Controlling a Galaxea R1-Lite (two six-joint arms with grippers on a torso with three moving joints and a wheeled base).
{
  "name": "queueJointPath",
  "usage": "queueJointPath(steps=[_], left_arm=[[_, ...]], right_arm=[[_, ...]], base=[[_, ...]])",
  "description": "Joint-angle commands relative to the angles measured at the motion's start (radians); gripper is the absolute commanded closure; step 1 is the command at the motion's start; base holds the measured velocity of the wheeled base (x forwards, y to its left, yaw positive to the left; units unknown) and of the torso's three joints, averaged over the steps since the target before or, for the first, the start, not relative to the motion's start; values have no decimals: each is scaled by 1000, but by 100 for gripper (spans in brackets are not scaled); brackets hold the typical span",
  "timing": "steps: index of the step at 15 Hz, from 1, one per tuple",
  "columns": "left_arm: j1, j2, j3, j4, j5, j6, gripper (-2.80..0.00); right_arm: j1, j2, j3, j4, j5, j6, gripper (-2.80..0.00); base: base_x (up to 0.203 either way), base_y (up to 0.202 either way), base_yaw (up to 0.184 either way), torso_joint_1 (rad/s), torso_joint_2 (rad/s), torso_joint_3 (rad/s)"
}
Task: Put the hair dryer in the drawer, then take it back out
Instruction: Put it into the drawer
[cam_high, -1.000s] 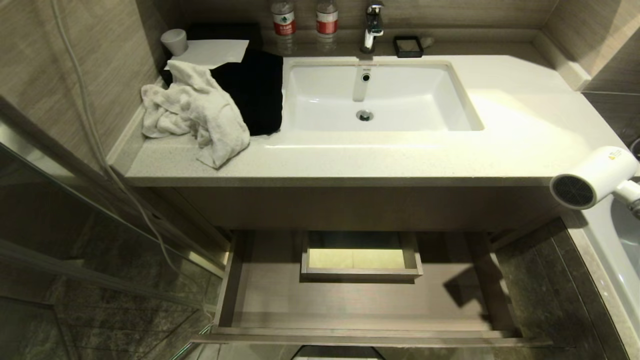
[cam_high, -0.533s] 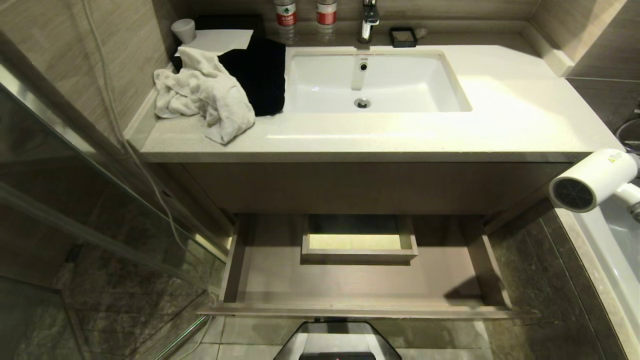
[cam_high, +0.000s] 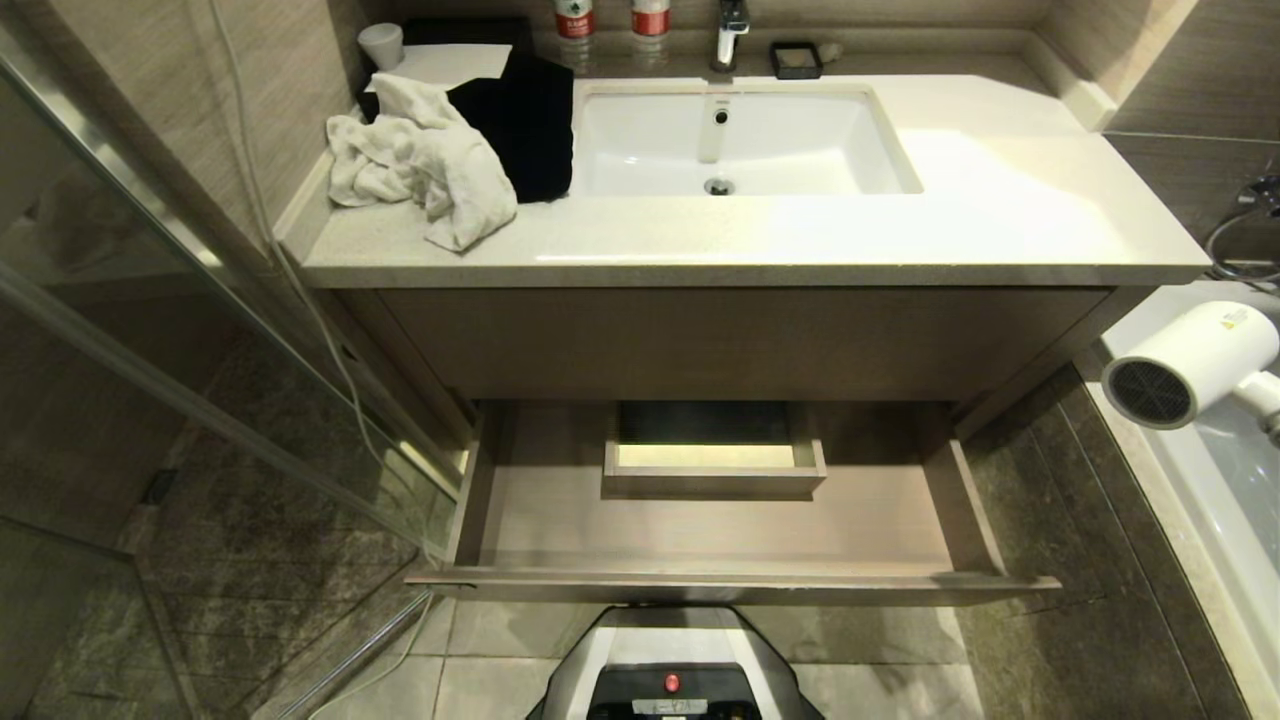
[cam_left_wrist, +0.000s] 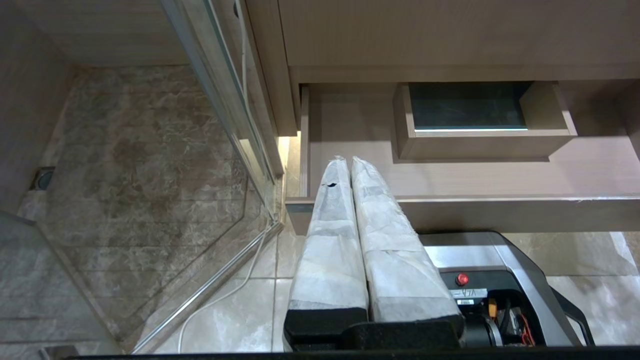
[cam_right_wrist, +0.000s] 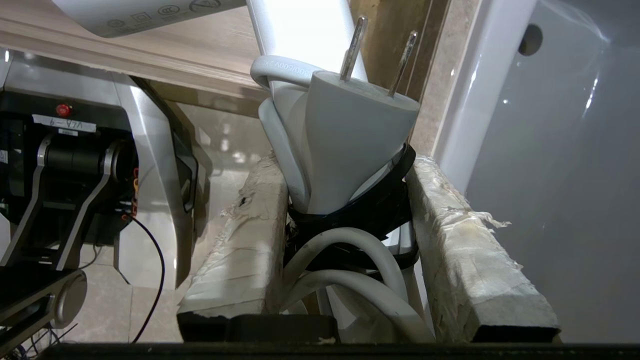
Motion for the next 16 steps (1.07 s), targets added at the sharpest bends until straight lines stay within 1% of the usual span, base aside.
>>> queueJointPath(steps=[1,7,10,16], left_arm=[[0,0,0,0,0,2,0],[0,0,0,0,0,0,0],[0,0,0,0,0,2,0],[0,0,0,0,0,0,0]], right_arm=[[0,1,0,2,4,-5,0],[0,-6,20,4,0,-3,0],[0,-26,60,2,1,-5,0],[1,-26,68,2,2,-5,0]], base=[[0,0,0,-2,-17,-41],[0,0,0,-21,29,13],[0,0,0,-182,328,126],[0,0,0,-193,329,131]])
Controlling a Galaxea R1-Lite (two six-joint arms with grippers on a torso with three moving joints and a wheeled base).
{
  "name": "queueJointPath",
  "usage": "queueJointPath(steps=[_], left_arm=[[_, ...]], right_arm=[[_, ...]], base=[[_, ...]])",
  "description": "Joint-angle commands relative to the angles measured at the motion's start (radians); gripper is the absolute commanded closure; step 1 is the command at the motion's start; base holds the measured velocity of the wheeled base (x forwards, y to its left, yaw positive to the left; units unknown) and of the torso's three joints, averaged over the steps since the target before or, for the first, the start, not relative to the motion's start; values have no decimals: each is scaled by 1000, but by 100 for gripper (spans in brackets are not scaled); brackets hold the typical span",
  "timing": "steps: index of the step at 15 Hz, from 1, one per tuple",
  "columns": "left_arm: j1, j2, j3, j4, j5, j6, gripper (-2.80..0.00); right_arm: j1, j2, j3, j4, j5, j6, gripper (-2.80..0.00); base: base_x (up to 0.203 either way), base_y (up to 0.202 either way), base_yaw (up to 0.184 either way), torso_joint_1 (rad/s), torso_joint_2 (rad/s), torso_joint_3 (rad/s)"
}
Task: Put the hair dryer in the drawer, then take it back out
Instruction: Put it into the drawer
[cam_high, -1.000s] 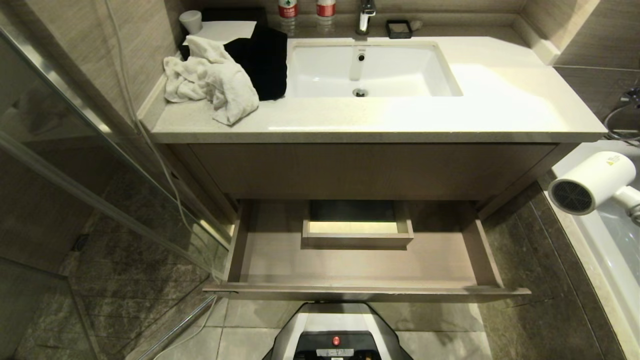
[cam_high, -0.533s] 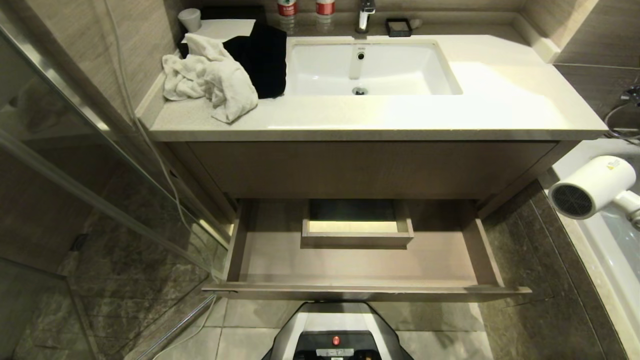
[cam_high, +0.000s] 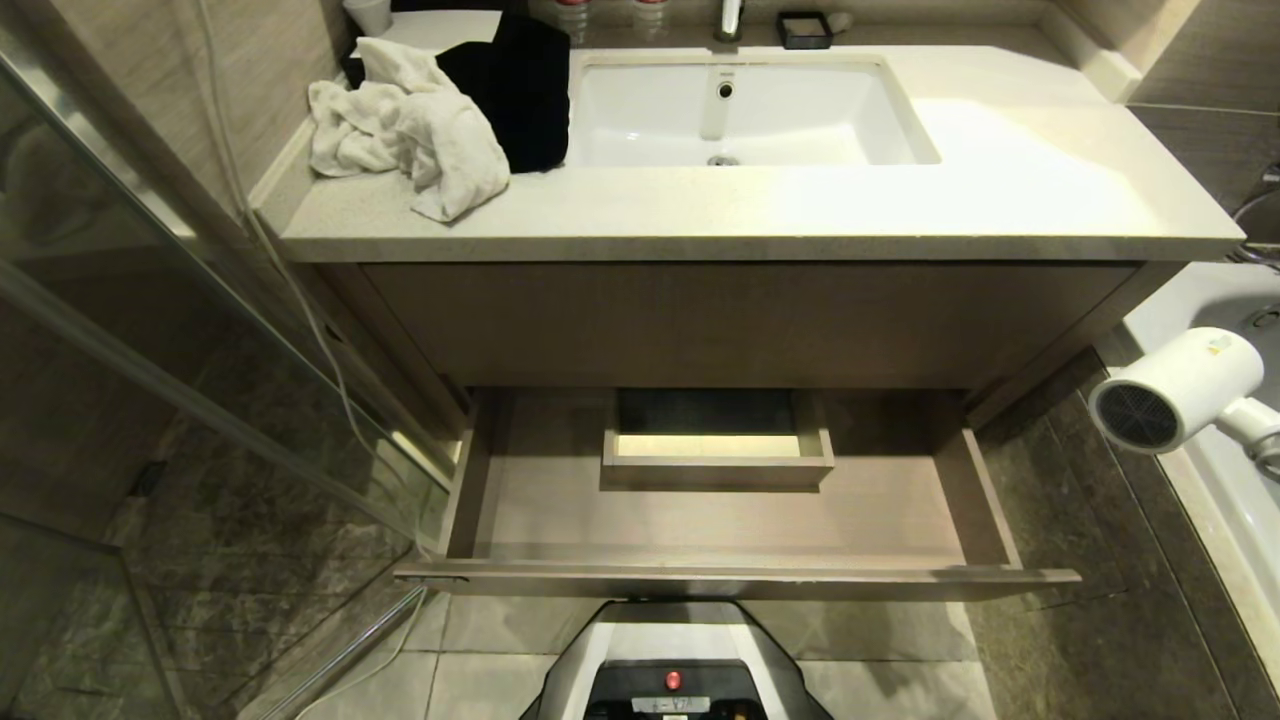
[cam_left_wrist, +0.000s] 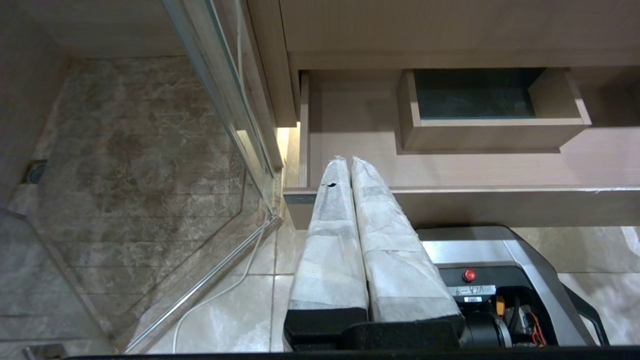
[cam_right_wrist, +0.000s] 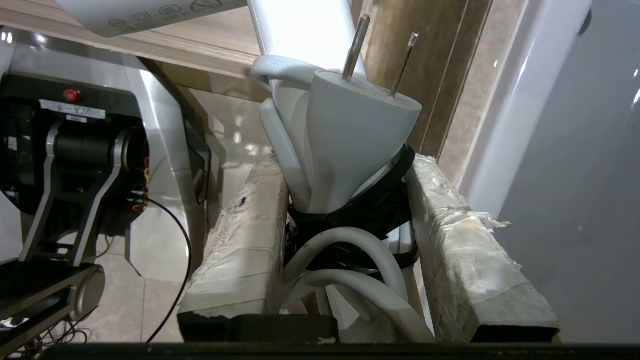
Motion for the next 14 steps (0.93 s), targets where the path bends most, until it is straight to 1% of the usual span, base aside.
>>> queueJointPath(steps=[1,9,14], left_arm=[[0,0,0,0,0,0,0],[0,0,0,0,0,0,0],[0,0,0,0,0,0,0]], right_arm=[[1,0,1,1,3,-4,0],[1,1,12,-27,3,-4,0],[1,1,21,-48,3,-3,0]], base=[[0,0,0,-196,335,131],[0,0,0,-224,359,135],[0,0,0,-356,527,169]])
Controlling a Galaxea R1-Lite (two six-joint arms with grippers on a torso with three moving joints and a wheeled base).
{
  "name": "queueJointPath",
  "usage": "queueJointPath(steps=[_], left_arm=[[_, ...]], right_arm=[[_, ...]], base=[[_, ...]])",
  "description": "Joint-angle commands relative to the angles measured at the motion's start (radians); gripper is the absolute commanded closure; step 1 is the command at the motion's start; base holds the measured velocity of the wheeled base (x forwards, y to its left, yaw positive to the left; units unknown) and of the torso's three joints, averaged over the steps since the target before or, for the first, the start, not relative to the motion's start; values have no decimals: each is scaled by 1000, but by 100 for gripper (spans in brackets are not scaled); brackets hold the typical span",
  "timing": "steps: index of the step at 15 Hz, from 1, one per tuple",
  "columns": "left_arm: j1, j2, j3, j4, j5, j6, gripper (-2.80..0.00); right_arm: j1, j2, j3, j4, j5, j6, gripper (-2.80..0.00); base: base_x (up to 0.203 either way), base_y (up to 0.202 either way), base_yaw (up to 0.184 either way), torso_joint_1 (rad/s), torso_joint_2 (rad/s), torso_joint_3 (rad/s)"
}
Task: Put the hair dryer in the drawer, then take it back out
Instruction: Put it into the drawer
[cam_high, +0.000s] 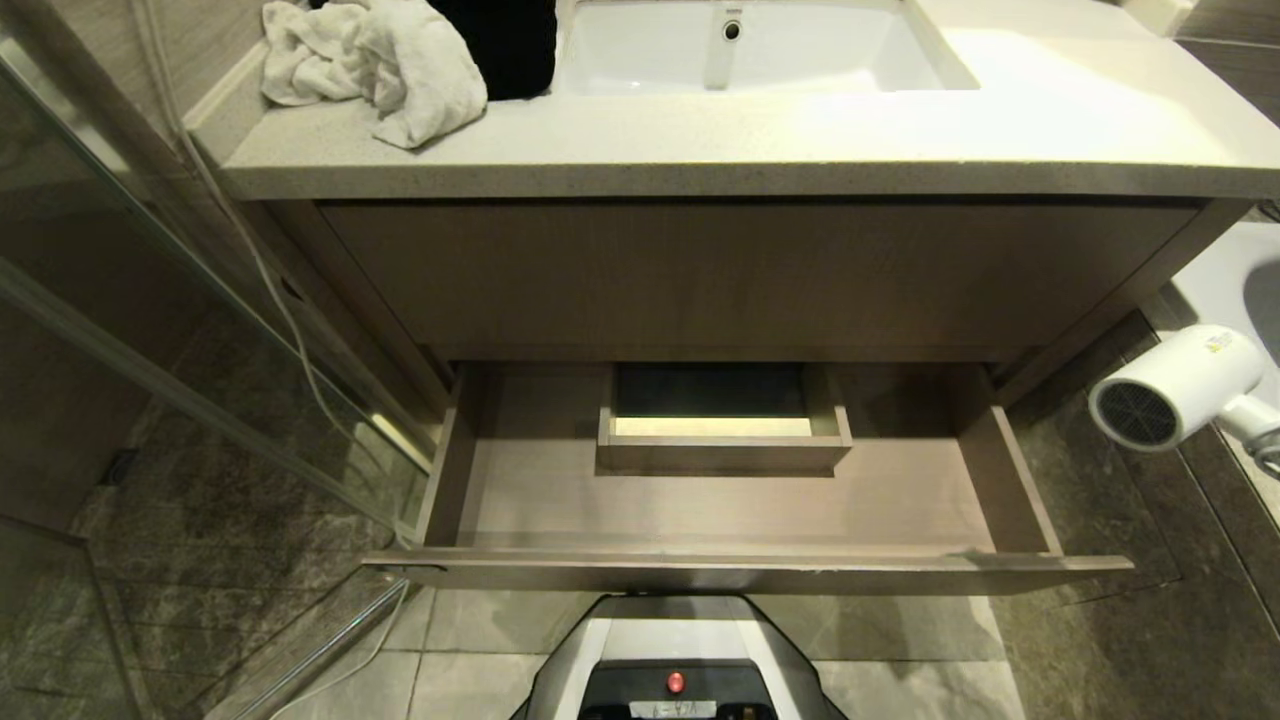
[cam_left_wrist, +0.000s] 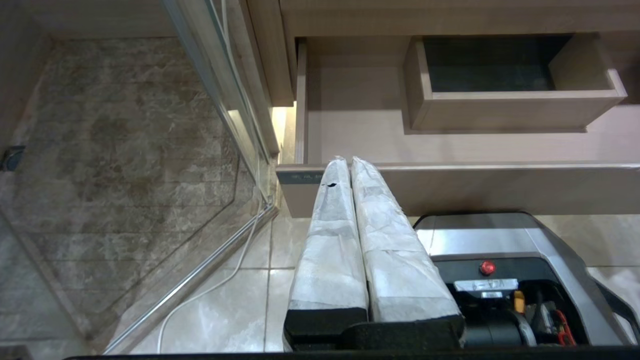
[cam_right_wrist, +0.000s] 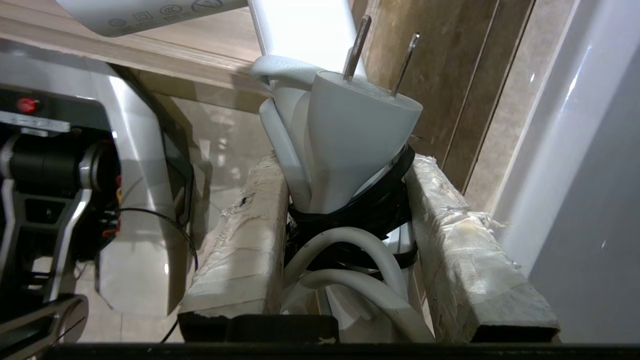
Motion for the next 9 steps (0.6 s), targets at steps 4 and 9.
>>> queueJointPath(steps=[4,9], left_arm=[[0,0,0,1,0,0,0],[0,0,0,1,0,1,0]], right_arm=[[0,1,1,-12,3,-4,0],[0,0,12,-19,3,-4,0]], base=[[0,0,0,-258,403,158],[0,0,0,64,188,247]])
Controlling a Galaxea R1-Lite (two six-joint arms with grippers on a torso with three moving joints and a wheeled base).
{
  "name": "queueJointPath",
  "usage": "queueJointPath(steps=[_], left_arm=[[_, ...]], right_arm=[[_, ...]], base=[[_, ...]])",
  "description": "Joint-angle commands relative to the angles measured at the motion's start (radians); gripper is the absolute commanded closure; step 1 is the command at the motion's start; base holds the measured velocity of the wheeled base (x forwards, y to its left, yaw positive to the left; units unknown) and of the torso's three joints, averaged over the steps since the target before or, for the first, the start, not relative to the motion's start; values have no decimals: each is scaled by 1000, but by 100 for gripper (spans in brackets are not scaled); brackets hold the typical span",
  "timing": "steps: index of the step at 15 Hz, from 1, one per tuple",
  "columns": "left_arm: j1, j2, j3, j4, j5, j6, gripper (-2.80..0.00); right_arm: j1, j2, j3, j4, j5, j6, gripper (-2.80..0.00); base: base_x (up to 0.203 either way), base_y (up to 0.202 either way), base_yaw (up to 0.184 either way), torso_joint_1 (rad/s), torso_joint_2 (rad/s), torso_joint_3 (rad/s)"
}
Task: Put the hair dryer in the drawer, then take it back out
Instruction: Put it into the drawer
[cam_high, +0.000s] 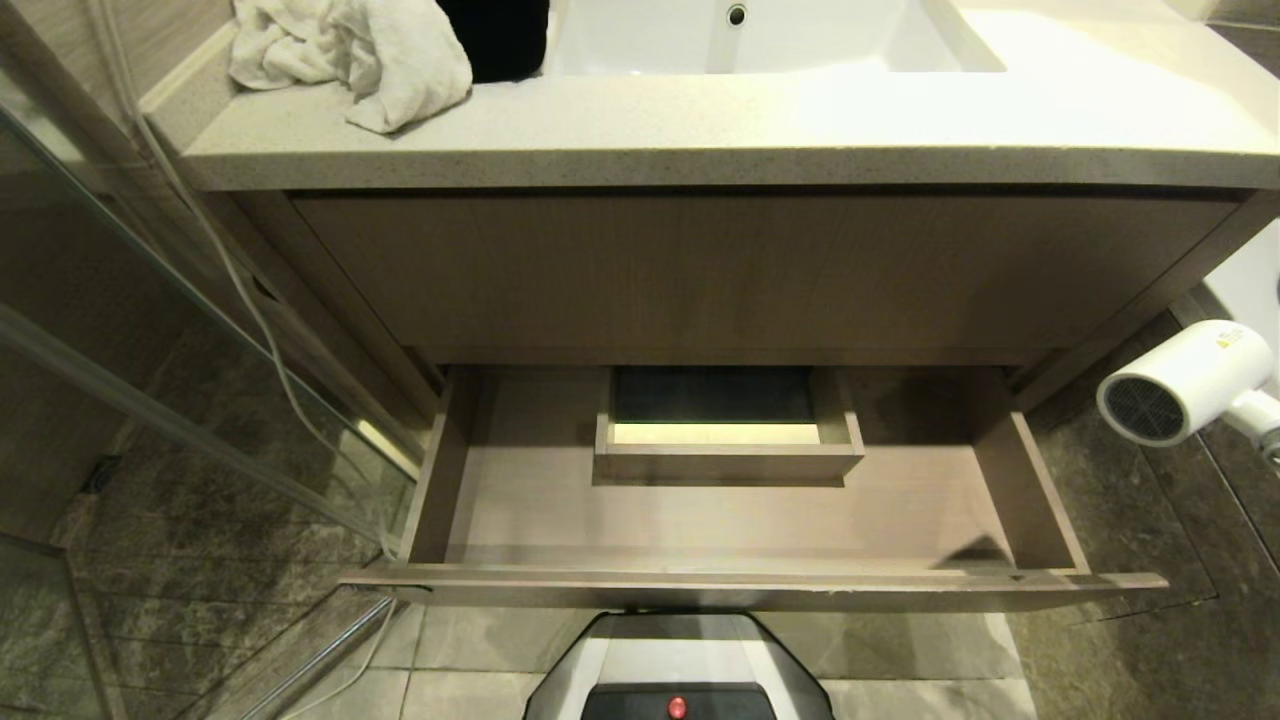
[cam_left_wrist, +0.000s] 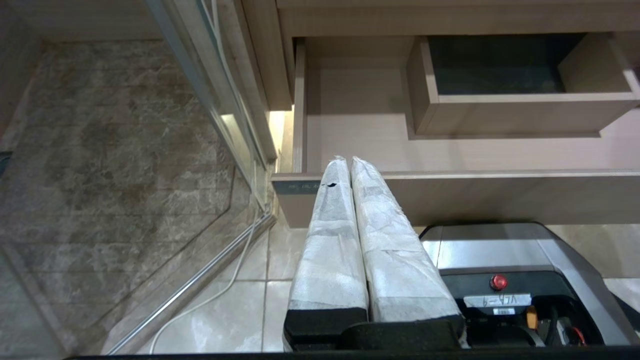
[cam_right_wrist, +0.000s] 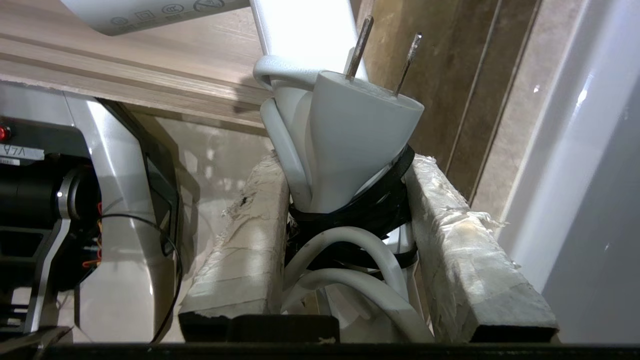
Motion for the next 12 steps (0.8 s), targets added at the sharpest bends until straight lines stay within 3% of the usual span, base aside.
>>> queueJointPath(steps=[1,5,12], left_arm=[[0,0,0,1,0,-1,0],[0,0,0,1,0,-1,0],[0,0,0,1,0,-1,0]], right_arm=[[1,-1,7,4,3,-4,0],[2,-1,12,4,5,-7,0],[2,-1,21,8,3,-7,0]], base=[[0,0,0,2,206,196],[0,0,0,-127,374,214],[0,0,0,67,177,251]])
